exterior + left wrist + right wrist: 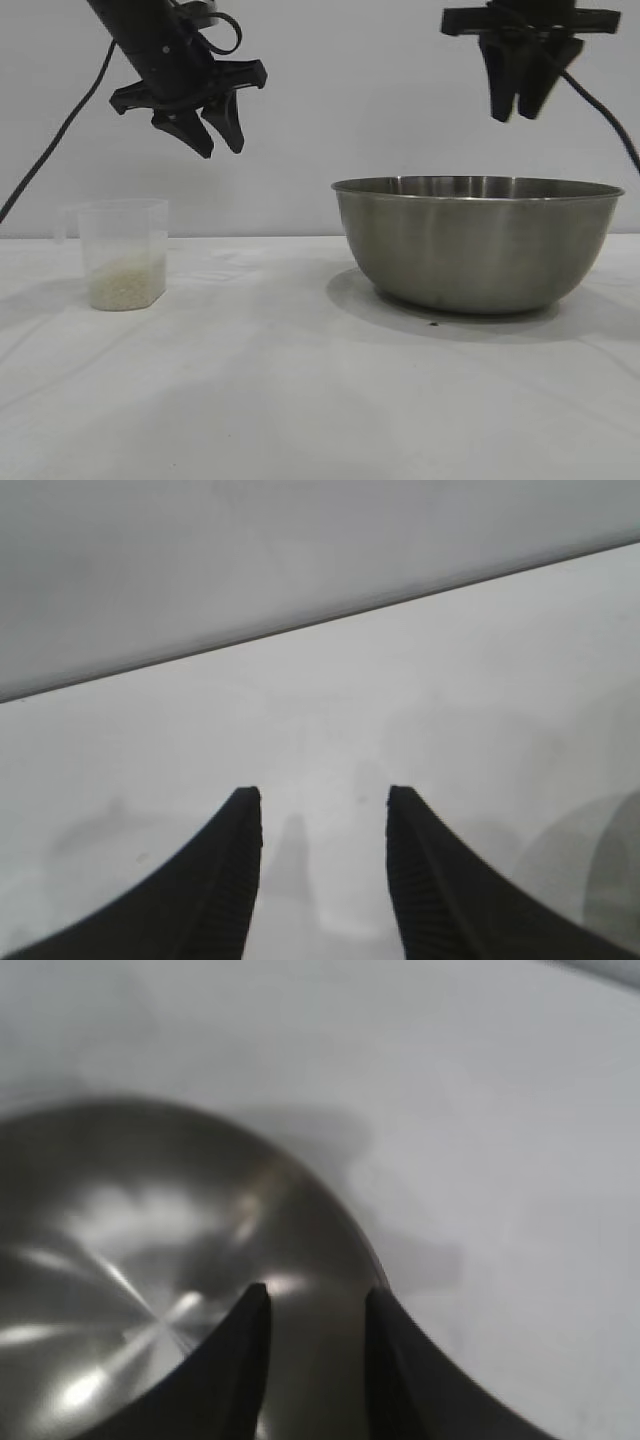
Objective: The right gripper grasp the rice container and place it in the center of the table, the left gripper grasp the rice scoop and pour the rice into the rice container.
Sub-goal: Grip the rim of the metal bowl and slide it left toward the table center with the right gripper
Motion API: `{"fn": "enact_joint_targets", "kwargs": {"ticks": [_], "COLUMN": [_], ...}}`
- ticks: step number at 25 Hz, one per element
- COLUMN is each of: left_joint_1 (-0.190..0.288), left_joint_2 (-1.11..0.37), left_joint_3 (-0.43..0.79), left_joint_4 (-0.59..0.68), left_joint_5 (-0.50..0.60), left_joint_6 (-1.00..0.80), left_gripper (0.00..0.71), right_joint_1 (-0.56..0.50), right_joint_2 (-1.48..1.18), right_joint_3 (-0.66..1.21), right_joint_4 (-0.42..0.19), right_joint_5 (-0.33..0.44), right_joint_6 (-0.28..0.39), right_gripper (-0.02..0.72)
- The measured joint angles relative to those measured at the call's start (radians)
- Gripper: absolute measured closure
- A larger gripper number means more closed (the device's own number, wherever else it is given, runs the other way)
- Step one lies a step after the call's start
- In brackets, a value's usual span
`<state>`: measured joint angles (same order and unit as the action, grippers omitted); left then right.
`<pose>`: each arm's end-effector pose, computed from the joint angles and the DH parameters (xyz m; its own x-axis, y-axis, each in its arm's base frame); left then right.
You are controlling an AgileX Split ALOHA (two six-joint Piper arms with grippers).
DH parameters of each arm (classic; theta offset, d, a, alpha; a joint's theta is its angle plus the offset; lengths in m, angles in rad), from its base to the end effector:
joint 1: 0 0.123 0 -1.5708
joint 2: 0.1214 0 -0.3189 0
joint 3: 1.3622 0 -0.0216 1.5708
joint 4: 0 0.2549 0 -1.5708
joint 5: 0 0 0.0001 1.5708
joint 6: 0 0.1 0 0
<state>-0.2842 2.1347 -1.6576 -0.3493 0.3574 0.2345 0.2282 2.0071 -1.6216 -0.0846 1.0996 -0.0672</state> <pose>0.4957 -0.1573 0.2269 -0.6697 0.0982 -0.7361 0.3025 0.9413 -0.1496 0.4264 0.0913 0.2411 -0.9315 -0.3243 -0.1647 -0.3129 0.9453 -0.0920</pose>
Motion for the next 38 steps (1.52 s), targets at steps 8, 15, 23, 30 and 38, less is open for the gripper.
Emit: {"fn": "enact_joint_targets", "kwargs": {"ticks": [8, 15, 23, 30, 38], "left_joint_1": [0.000, 0.000, 0.000, 0.000, -0.004], "left_joint_2": [0.000, -0.004, -0.048, -0.273, -0.586], "left_joint_3": [0.000, 0.000, 0.009, 0.308, 0.899], "left_joint_4": [0.004, 0.028, 0.071, 0.078, 0.116], "left_joint_5": [0.001, 0.008, 0.080, -0.158, -0.661], "left_joint_6": [0.000, 0.000, 0.000, 0.000, 0.000], "left_gripper": [0.473, 0.473, 0.473, 0.473, 0.473], "right_joint_1": [-0.009, -0.009, 0.075, 0.180, 0.239], "right_joint_2": [0.036, 0.089, 0.089, 0.089, 0.089], "right_joint_3": [0.006, 0.032, 0.032, 0.032, 0.034], "right_joint_4": [-0.004, 0.014, 0.052, 0.075, 0.092], "right_joint_5": [-0.024, -0.038, -0.053, -0.047, -0.047], "right_joint_6": [0.000, 0.002, 0.004, 0.004, 0.004], "right_gripper": [0.467, 0.613, 0.623, 0.648, 0.648]}}
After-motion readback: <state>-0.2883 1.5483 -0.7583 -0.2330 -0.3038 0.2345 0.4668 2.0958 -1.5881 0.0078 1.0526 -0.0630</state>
